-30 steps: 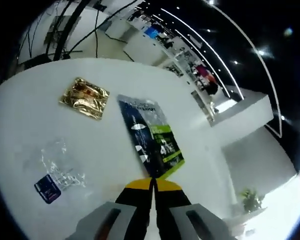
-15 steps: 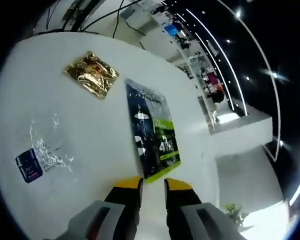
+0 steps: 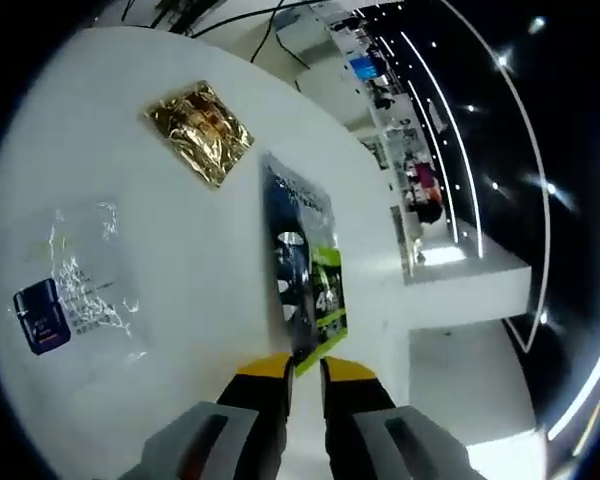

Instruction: Arrange the skincare products in the storage area until every visible bottle or jar stands upright without overlapping.

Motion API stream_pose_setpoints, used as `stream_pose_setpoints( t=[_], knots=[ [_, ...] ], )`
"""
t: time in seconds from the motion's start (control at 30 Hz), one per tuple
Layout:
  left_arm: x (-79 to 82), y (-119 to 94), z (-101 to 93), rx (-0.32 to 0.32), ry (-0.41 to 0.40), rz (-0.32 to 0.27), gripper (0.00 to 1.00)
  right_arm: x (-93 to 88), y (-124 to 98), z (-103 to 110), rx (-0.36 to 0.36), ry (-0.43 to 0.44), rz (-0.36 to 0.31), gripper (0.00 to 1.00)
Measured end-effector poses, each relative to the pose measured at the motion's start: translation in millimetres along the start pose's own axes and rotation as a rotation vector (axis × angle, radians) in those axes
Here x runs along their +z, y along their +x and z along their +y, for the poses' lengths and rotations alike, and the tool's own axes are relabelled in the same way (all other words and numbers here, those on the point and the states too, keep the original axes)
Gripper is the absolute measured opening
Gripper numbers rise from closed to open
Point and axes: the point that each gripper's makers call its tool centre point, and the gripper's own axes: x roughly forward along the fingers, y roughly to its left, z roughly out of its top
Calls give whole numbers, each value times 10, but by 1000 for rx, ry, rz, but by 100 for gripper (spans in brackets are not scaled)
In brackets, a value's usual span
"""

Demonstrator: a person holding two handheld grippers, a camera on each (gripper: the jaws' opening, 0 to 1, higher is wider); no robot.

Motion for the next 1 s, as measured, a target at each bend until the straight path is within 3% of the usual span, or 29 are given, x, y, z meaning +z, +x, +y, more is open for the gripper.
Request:
stream_pose_setpoints(
  t=[0.43, 0.8, 1.0],
  knots=[
    [-42, 2, 48, 1, -11, -2, 11, -18, 11, 21, 5, -12, 11, 25],
    [-101, -5, 60, 40, 18, 10, 13, -19, 8, 32, 5, -21, 13, 25],
    [-52, 33, 12, 6, 8, -23, 16, -24, 9, 26, 4, -23, 15, 25]
  ],
)
